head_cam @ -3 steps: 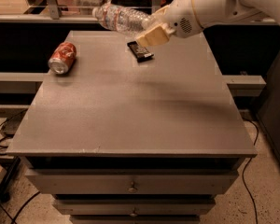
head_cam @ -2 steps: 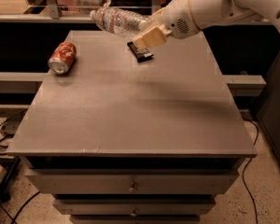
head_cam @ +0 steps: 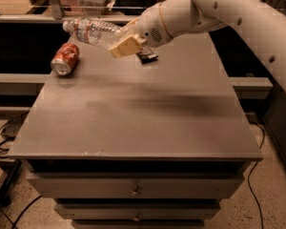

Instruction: Move water bottle near coke can

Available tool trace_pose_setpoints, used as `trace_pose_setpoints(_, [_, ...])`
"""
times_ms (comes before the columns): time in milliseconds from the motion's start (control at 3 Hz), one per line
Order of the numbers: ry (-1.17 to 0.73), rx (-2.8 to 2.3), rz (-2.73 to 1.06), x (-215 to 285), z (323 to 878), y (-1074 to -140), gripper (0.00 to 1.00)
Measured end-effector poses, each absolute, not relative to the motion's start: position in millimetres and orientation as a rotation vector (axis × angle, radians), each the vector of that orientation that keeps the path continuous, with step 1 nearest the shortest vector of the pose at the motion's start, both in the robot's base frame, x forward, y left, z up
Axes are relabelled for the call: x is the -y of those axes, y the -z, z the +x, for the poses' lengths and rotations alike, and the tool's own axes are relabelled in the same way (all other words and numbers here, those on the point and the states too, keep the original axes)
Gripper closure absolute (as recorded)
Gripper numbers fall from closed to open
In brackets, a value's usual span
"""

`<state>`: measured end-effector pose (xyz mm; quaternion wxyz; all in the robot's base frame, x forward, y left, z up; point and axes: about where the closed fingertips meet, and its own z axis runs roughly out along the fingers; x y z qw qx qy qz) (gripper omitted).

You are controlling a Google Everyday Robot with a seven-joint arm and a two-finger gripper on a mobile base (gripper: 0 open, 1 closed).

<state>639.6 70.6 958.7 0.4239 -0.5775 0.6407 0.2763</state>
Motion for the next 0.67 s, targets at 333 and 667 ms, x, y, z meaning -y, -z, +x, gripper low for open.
trace_pose_setpoints(333, [-0.730, -1.609, -1.434, -83, 647, -946, 1.00])
trace_pose_setpoints(667, [-0.765, -1.642, -1.379, -82, 656, -927, 1.00])
